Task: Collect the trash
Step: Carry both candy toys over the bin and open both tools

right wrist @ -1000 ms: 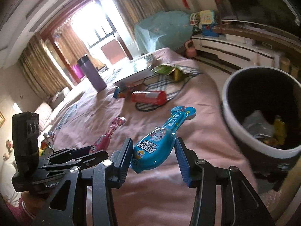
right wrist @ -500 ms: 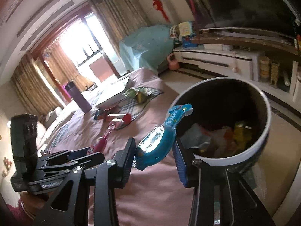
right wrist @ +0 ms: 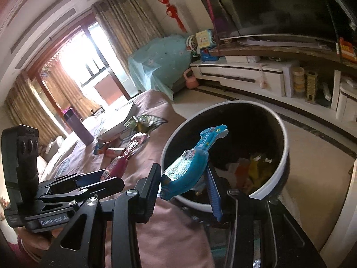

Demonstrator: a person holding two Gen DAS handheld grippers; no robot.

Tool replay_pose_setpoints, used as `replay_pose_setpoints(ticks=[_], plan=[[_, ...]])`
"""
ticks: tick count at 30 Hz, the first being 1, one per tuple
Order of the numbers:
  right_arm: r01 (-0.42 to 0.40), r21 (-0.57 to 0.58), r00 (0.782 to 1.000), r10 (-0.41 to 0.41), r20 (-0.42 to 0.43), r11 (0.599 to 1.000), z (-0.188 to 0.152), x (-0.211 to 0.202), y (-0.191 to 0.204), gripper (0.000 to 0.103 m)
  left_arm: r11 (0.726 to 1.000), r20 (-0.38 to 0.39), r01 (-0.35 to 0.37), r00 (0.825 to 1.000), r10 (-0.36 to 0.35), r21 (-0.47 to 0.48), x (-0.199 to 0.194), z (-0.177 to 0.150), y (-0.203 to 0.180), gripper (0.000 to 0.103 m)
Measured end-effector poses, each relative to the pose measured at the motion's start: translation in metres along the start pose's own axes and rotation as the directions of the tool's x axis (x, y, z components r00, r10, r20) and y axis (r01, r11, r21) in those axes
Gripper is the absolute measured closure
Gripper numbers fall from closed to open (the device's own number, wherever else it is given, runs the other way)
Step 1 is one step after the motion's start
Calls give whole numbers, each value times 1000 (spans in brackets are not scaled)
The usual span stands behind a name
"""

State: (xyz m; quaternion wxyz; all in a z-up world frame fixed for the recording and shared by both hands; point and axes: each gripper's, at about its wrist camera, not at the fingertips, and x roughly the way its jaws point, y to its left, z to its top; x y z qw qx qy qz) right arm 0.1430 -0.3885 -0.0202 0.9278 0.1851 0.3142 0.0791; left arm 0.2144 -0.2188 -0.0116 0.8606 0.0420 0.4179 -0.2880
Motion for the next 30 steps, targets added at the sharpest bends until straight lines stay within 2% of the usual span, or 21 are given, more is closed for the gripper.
replay_pose_setpoints(ticks=[12, 23, 25, 27, 28, 30], plan=[[33, 18, 999, -32, -7, 999, 19, 6, -30, 63, 999, -47, 30, 998, -29, 22, 33, 26, -15, 58], [50, 21, 998, -49, -34, 999, 28, 19, -43, 63, 999, -78, 24, 997, -22, 24, 53, 38, -19, 56], [53, 24, 998, -52, -37, 998, 29, 21, -46, 62, 1000, -97, 19, 995, -18, 9, 58, 40, -17, 53], [55, 35, 998, -53, -40, 998, 31, 23, -49, 59, 1000, -102, 20, 995, -20, -7, 59, 40, -14, 42], [59, 41, 998, -58, -41, 997, 31, 23, -51, 58, 1000, -98, 22, 995, -23, -16, 59, 40, -13, 40], [60, 51, 998, -58, -38, 997, 31, 21, -52, 48, 999, -86, 16, 996, -19, -28, 56, 39, -9, 36]])
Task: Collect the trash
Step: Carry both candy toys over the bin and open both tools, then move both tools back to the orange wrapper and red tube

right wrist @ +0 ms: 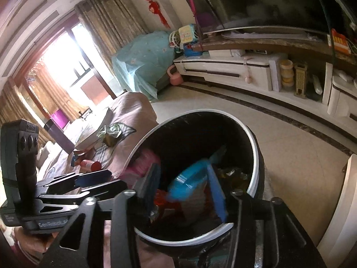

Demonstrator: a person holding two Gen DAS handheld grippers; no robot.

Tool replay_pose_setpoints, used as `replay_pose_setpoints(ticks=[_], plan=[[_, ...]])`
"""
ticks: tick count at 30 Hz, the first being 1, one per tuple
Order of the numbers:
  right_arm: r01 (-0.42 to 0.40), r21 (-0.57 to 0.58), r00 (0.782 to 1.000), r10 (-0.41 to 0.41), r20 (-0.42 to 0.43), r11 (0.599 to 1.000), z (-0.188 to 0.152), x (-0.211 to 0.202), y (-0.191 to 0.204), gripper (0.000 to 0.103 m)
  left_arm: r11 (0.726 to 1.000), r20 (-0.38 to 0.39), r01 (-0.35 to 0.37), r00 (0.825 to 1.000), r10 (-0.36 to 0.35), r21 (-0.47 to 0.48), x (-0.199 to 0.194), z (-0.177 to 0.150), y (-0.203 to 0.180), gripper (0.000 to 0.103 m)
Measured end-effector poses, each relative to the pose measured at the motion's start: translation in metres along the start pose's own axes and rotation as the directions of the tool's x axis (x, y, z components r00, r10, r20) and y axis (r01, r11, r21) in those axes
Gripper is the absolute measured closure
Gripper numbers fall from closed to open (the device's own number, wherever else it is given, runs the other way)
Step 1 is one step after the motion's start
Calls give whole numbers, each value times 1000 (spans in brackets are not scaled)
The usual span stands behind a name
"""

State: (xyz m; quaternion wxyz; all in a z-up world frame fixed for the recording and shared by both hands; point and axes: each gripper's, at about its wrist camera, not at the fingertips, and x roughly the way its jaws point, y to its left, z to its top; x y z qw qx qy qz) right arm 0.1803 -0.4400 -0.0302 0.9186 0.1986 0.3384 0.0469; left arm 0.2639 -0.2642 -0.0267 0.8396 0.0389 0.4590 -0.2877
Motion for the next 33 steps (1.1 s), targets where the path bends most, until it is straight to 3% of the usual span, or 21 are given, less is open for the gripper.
replay_pose_setpoints(ticks=[13, 26, 33], plan=[[-39, -4, 998, 39, 56, 999, -7, -14, 24, 11, 996, 57, -19, 998, 24, -90, -38, -33, 38, 35], [-169, -100, 986, 168, -21, 980, -43, 3, 95, 7, 965, 77, -68, 993, 90, -251, -83, -89, 109, 34], [-274, -146, 961, 266, -77, 950, -63, 18, 131, 7, 937, 83, -121, 984, 156, -328, -107, -119, 147, 32]])
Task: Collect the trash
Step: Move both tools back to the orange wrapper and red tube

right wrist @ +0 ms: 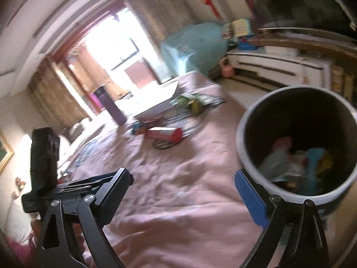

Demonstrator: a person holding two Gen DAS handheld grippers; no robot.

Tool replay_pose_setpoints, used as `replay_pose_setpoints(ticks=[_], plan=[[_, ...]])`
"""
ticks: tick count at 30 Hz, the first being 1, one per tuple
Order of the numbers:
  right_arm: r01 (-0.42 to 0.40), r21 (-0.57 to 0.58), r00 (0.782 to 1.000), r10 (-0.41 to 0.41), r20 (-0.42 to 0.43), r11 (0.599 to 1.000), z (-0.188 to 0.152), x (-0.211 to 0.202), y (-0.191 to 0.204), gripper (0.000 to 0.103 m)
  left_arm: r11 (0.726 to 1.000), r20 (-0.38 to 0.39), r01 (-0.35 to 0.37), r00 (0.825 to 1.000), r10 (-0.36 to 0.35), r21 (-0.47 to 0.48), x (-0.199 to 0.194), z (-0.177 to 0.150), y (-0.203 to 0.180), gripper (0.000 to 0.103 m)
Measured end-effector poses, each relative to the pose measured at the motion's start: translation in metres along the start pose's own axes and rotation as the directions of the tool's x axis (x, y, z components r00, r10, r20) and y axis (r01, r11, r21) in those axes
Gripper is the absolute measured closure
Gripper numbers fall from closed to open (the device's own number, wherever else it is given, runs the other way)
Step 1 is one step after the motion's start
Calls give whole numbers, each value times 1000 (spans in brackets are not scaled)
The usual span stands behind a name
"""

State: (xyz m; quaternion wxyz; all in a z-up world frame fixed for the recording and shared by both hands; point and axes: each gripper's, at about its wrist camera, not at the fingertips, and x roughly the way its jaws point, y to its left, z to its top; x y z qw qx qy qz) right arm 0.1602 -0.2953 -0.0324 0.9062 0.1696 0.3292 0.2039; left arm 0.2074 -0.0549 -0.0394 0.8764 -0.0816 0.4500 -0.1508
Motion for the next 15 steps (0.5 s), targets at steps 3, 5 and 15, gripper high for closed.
replay_pose_setpoints(ticks=[3, 5, 15], plan=[[-20, -20, 1000, 19, -21, 1000, -5, 12, 13, 7, 999, 20, -23, 1000, 24, -31, -9, -6, 19, 31], [-31, -16, 999, 30, -41, 999, -8, 20, 20, 7, 998, 38, -52, 998, 53, -36, -15, -10, 28, 31], [-16, -89, 992, 5, -123, 996, -19, 51, 52, 7, 984, 87, -166, 981, 171, -60, -35, -22, 64, 29]])
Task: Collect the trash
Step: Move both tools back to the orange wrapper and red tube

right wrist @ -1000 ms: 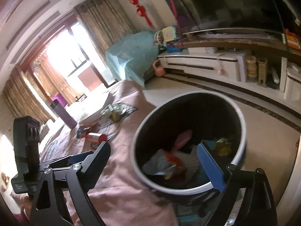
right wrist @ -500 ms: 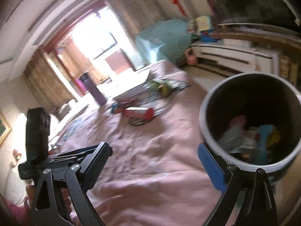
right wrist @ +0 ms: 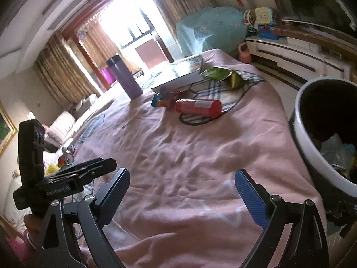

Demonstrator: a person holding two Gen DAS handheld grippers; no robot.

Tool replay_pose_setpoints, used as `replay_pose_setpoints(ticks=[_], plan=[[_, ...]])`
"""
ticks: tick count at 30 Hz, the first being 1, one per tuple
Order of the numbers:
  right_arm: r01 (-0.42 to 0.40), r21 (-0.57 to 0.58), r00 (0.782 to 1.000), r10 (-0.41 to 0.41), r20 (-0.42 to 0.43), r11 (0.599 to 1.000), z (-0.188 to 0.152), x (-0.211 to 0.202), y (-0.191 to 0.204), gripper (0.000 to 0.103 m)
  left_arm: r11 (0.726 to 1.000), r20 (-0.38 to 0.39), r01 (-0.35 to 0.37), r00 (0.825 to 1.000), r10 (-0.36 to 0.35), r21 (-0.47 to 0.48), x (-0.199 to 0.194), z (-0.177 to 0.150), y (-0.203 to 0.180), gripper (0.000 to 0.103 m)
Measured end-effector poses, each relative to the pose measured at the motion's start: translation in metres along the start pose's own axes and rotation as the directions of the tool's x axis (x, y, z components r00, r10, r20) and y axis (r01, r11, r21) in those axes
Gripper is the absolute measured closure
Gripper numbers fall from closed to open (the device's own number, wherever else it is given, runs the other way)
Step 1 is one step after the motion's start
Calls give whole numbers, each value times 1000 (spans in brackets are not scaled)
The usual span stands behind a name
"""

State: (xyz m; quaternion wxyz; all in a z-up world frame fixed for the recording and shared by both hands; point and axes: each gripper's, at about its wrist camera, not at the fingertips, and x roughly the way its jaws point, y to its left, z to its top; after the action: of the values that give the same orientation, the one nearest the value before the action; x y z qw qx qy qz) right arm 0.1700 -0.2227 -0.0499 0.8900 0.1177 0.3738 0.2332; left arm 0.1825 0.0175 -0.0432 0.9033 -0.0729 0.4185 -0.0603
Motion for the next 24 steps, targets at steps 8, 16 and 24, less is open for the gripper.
replay_pose_setpoints(ticks=[8, 16, 24], plan=[[46, -57, 999, -48, -25, 997, 6, 13, 13, 7, 1000, 17, -31, 999, 31, -2, 0, 3, 10, 28], [58, -78, 998, -60, -25, 995, 16, 23, 12, 7, 999, 7, -35, 999, 35, 4, 11, 11, 12, 28], [59, -111, 997, -64, -34, 992, 32, 39, 6, 7, 999, 4, -36, 999, 36, 3, 28, 31, 14, 28]])
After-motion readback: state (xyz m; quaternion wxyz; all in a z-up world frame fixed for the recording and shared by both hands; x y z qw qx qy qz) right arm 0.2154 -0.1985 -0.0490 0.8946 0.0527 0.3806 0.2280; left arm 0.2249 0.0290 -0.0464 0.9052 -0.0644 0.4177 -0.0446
